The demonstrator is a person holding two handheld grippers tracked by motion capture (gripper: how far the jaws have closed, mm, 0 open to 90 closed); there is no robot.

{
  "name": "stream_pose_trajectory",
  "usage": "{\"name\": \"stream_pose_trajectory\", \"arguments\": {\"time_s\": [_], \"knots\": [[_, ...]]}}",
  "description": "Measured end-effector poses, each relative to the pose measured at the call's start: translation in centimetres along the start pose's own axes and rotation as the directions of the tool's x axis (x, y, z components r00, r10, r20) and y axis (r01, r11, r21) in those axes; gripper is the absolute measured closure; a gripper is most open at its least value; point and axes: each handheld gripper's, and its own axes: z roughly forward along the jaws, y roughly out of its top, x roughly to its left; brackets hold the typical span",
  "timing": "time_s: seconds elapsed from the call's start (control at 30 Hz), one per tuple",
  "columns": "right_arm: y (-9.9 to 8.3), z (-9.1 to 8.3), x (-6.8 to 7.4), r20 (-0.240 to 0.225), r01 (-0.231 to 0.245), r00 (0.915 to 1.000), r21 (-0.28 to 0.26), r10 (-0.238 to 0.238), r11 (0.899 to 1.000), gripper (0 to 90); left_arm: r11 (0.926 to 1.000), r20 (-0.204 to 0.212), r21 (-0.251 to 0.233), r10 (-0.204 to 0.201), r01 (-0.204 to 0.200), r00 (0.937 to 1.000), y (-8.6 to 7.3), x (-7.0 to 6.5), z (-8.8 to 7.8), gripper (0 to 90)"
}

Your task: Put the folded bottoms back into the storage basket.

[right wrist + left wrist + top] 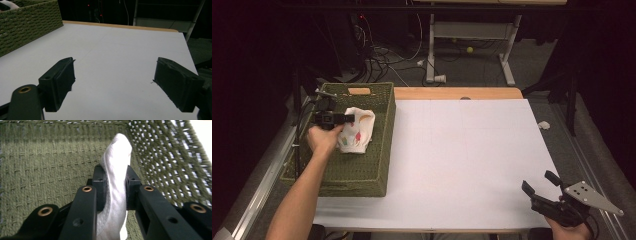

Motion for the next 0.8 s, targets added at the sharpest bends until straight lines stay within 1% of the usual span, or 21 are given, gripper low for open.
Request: {"name": "stream_pose_trajectory", "arguments": {"time_s": [0.03,0.2,0.27,0.33,0.37,0.5,0.57,0.67,0.8], "knots": [[0.0,0.0,0.0,0.001,0.000,1.0000,0.001,0.000,1.000,17.5,1.0000,0.000,0.000,0.000,0.000,1.0000,0.0,0.0,0.0,74.0],[0.0,0.0,0.0,0.001,0.002,1.0000,0.000,-0.002,1.000,17.5,0.9999,-0.047,-0.003,-0.012,0.012,0.9988,0.0,0.5,0.5,71.9],[0.0,0.0,0.0,-0.001,0.000,1.0000,0.001,0.000,1.000,17.5,0.9999,-0.058,-0.003,-0.011,0.011,0.9982,0.0,0.6,0.7,68.1],[0.0,0.0,0.0,-0.001,0.000,1.0000,0.000,0.000,1.000,17.5,0.9997,-0.071,-0.003,-0.023,0.022,0.9973,0.0,0.6,0.8,60.7],[0.0,0.0,0.0,-0.001,0.000,1.0000,0.000,0.000,1.000,17.5,0.9997,-0.081,-0.003,-0.023,0.023,0.9964,0.0,0.6,0.8,58.4],[0.0,0.0,0.0,0.000,0.002,1.0000,-0.001,-0.002,1.000,17.5,1.0000,-0.119,-0.002,0.001,-0.001,0.9928,-0.1,0.5,0.7,48.8],[0.0,0.0,0.0,-0.001,0.002,1.0000,0.000,-0.002,1.000,17.5,0.9997,-0.128,-0.011,0.020,-0.021,0.9916,-0.1,0.4,0.5,44.5],[0.0,0.0,0.0,0.000,0.003,1.0000,0.001,-0.003,1.000,17.5,0.9989,-0.134,-0.025,0.037,-0.040,0.9903,-0.1,0.1,0.1,42.5],[0.0,0.0,0.1,0.002,0.010,1.0000,0.001,-0.010,1.000,17.5,0.9977,-0.122,-0.035,0.053,-0.058,0.9911,-0.1,-0.2,-0.3,42.5]]}}
